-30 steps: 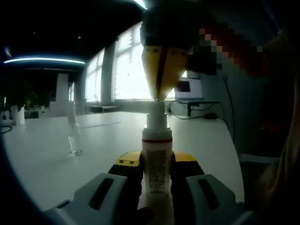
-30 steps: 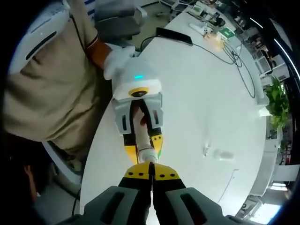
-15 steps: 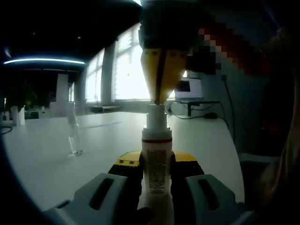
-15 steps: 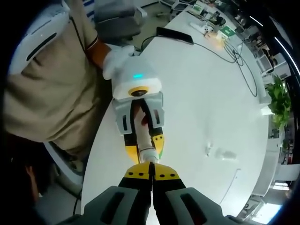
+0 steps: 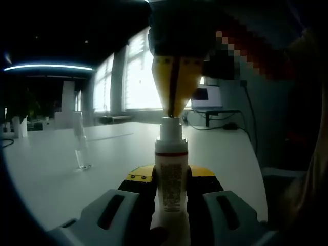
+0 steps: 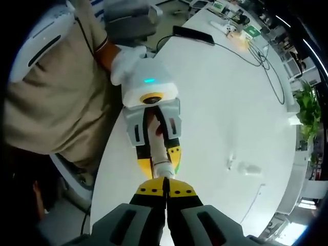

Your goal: Clamp pump bottle remove cover press pump head put on cover

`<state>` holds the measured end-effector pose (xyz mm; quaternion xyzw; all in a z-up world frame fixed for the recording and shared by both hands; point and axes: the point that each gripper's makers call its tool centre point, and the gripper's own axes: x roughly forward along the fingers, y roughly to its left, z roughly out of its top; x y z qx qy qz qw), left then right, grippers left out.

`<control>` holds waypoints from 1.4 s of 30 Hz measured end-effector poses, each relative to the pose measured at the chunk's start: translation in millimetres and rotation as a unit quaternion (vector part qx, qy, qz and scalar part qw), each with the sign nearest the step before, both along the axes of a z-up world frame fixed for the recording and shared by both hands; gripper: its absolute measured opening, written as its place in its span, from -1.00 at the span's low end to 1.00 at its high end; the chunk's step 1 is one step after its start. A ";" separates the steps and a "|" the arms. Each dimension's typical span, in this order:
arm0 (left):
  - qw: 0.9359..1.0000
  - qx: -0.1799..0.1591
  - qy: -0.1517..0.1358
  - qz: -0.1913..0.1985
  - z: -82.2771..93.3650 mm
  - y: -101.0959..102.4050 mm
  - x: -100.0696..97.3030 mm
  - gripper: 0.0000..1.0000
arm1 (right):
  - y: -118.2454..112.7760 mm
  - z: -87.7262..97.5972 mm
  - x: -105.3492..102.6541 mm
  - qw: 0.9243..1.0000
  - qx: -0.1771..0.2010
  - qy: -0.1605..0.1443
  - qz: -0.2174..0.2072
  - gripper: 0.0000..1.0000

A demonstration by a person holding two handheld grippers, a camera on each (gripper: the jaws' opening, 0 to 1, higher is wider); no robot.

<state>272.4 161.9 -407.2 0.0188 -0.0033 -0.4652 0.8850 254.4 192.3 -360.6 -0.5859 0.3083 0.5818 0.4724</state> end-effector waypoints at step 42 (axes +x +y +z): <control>1.000 -0.002 0.003 0.000 0.0 -0.4 -1.2 -0.73 | -0.2 8.1 0.6 0.999 0.040 -0.016 0.011 -1.00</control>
